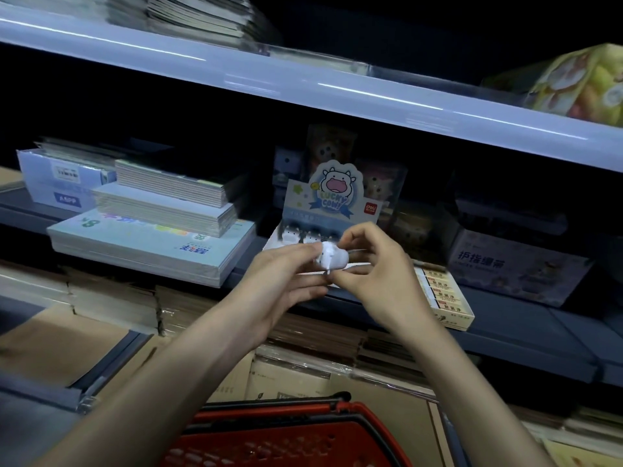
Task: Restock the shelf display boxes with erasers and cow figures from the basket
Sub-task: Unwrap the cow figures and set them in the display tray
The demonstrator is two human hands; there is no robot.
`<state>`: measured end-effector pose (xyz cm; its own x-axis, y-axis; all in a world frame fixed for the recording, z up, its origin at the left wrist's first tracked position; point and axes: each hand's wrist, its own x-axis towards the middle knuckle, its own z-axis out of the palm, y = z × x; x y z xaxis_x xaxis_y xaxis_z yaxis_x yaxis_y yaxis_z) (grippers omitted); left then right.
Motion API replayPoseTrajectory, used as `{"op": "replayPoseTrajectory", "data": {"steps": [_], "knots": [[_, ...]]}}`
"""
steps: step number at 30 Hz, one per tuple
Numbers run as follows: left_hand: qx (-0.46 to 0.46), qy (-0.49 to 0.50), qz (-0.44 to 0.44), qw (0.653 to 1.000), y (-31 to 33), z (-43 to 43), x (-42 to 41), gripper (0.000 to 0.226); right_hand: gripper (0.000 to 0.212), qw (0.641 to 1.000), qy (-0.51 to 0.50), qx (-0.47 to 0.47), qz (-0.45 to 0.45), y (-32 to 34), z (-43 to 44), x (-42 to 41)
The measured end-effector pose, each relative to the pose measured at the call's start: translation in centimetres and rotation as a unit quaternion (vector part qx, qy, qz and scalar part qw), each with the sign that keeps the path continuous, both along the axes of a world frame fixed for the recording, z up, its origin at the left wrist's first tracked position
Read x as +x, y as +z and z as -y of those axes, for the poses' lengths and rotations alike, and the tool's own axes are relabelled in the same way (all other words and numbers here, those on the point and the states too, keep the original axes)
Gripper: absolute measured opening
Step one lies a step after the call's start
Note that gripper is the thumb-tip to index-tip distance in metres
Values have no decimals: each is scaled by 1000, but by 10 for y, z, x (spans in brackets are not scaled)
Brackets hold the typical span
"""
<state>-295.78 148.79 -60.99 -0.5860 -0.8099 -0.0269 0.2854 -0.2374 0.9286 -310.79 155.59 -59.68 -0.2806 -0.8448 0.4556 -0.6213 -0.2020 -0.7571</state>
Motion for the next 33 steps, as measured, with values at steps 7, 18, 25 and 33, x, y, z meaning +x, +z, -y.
{"op": "replayPoseTrajectory", "data": {"steps": [7, 18, 25, 33], "knots": [[-32, 98, -4, 995, -2, -5, -2, 25, 42, 999, 10, 19, 26, -1, -5, 1], [-73, 81, 45, 993, -4, -11, -2, 14, 25, 996, -25, 15, 80, 5, -11, -5], [-355, 116, 270, 887, -17, -5, -4, 27, 43, 991, -120, 21, 46, 19, -4, -31], [-614, 98, 488, 613, -60, 6, -3, 55, 35, 923, -141, 176, -311, 21, 60, -62]]}}
